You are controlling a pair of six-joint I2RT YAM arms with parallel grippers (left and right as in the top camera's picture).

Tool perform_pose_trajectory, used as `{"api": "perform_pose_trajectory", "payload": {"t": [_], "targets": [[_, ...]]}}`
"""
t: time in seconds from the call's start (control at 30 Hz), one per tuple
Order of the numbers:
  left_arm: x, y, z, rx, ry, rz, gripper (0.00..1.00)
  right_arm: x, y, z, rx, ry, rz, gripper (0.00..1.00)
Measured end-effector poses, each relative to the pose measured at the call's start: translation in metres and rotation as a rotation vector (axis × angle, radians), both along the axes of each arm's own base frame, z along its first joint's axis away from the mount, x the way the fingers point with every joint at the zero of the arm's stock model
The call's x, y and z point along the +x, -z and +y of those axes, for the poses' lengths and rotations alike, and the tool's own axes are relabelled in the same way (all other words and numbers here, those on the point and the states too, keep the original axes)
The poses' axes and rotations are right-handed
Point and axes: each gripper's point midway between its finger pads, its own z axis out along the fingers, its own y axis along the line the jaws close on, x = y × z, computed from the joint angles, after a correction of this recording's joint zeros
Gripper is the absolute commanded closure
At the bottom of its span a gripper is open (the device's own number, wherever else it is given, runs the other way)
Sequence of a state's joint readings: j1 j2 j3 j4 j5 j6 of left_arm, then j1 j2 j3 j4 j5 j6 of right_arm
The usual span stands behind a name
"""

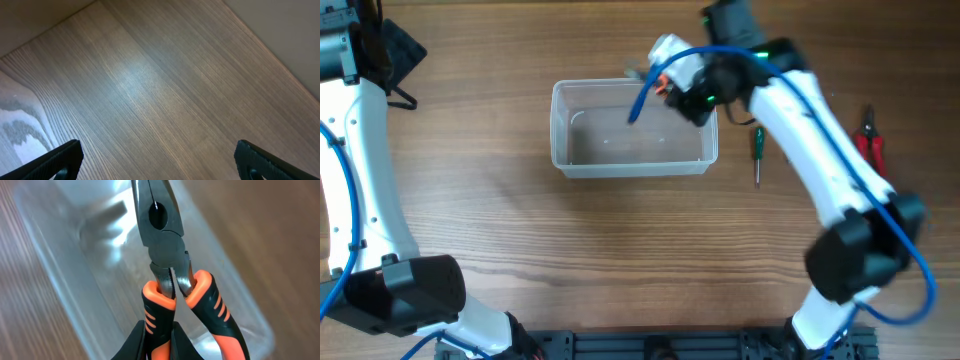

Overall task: Pack container
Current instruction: 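Lower the pliers into the container, open the right gripper, retract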

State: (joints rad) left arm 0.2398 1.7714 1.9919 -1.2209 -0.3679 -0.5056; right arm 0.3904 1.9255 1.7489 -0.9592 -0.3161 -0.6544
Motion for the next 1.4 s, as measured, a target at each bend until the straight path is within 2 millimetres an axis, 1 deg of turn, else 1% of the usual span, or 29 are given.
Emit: {"api": "perform_pose_trajectory", "payload": {"t": [0.07,0.1,0.17,0.23,0.3,0.4,0.53,0.7,0.73,0.77,0.83,0.87,0.9,0.97,1.13,1.23,1.27,1.3,1.37,1.4], "targets": [[0.0,0.0,0.0,0.0,0.0,0.0,0.0,0.001,0.025,0.005,-0.062,-0.037,0.014,0.96],[0.0,0.0,0.0,0.0,0.0,0.0,0.0,0.001,0.041,0.006,-0.103,-0.062,0.024,0.96],[0.0,0.0,0.0,0.0,0.0,0.0,0.0,0.003,0.064,0.006,-0.167,-0.103,0.029,0.96],[0.0,0.0,0.0,0.0,0.0,0.0,0.0,0.008,0.078,0.005,-0.206,-0.12,0.02,0.96],[0.0,0.0,0.0,0.0,0.0,0.0,0.0,0.021,0.09,0.001,-0.249,-0.118,-0.019,0.96],[0.0,0.0,0.0,0.0,0.0,0.0,0.0,0.037,0.097,-0.004,-0.284,-0.104,-0.07,0.96],[0.0,0.0,0.0,0.0,0.0,0.0,0.0,0.046,0.099,-0.007,-0.302,-0.101,-0.101,0.96],[0.0,0.0,0.0,0.0,0.0,0.0,0.0,0.047,0.099,-0.007,-0.301,-0.102,-0.104,0.9],[0.0,0.0,0.0,0.0,0.0,0.0,0.0,0.047,0.099,-0.007,-0.3,-0.1,-0.103,0.86],[0.0,0.0,0.0,0.0,0.0,0.0,0.0,0.047,0.099,-0.007,-0.3,-0.099,-0.103,0.72],[0.0,0.0,0.0,0.0,0.0,0.0,0.0,0.047,0.099,-0.007,-0.298,-0.096,-0.103,0.6],[0.0,0.0,0.0,0.0,0.0,0.0,0.0,0.047,0.099,-0.006,-0.295,-0.095,-0.103,0.56],[0.0,0.0,0.0,0.0,0.0,0.0,0.0,0.048,0.099,-0.006,-0.291,-0.087,-0.103,0.49],[0.0,0.0,0.0,0.0,0.0,0.0,0.0,0.048,0.099,-0.006,-0.283,-0.064,-0.095,0.49],[0.0,0.0,0.0,0.0,0.0,0.0,0.0,0.047,0.099,-0.006,-0.249,0.051,-0.05,0.59],[0.0,0.0,0.0,0.0,0.0,0.0,0.0,0.044,0.097,-0.008,-0.229,0.129,-0.014,0.6],[0.0,0.0,0.0,0.0,0.0,0.0,0.0,0.043,0.093,-0.008,-0.218,0.16,-0.004,0.59],[0.0,0.0,0.0,0.0,0.0,0.0,0.0,0.042,0.085,-0.008,-0.201,0.192,-0.005,0.52],[0.0,0.0,0.0,0.0,0.0,0.0,0.0,0.043,0.062,-0.009,-0.163,0.246,-0.024,0.47],[0.0,0.0,0.0,0.0,0.0,0.0,0.0,0.043,0.058,-0.009,-0.158,0.247,-0.032,0.44]]}}
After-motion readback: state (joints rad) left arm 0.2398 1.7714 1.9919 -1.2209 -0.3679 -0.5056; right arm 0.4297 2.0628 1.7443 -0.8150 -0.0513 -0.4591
